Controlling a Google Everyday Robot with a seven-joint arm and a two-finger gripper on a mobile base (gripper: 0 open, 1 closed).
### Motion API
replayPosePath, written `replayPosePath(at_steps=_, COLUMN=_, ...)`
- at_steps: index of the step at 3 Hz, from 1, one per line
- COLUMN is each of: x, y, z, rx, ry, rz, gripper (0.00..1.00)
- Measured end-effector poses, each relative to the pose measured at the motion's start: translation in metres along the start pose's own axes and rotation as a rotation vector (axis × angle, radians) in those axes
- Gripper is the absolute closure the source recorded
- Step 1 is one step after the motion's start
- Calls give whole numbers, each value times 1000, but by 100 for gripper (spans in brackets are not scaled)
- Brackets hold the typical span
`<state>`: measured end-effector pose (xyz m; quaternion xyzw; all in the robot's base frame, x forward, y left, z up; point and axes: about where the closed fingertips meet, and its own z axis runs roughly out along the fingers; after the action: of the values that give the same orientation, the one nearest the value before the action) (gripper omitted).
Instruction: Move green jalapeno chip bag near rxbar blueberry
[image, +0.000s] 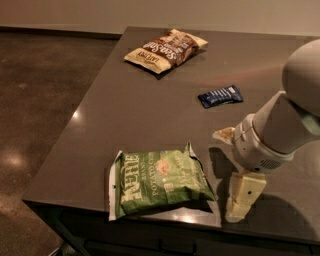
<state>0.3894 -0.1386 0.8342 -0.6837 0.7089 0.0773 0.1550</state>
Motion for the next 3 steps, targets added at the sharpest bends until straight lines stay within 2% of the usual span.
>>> replayPosePath(at_steps=2, x=-33, y=3, z=9, rx=-9, ry=-52, rz=-25, gripper=0)
replayPosePath(at_steps=3, x=-51, y=-2, z=11, rx=-27, ry=-67, rz=-34, gripper=2)
